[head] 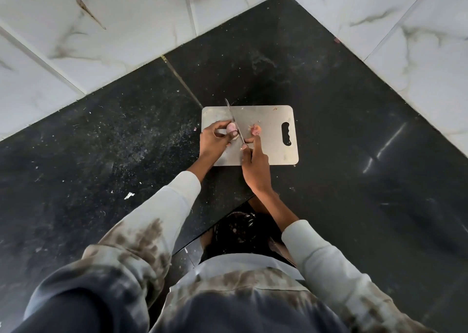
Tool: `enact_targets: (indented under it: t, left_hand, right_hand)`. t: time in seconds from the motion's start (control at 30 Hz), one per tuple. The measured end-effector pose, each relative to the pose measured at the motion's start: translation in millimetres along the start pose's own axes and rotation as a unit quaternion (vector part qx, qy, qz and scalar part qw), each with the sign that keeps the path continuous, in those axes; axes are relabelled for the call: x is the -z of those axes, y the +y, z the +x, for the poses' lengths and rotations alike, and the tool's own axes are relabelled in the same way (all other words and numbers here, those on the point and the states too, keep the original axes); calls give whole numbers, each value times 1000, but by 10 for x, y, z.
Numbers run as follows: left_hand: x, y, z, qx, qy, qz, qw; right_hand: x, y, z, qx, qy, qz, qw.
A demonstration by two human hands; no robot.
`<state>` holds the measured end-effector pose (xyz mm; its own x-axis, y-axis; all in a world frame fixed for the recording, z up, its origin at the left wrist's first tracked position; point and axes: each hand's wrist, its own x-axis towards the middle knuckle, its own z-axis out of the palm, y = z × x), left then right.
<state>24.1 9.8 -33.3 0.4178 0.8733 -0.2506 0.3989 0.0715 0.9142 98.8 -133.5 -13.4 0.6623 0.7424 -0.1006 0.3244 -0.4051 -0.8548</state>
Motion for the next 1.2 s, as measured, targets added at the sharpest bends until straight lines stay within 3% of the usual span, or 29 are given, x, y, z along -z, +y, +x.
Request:
enact_targets:
  t: [1.2]
  left_hand:
    - [-28,4,23,-45,35,43,997]
  right_hand:
    - [-25,-270,181,6,-21,-63,998]
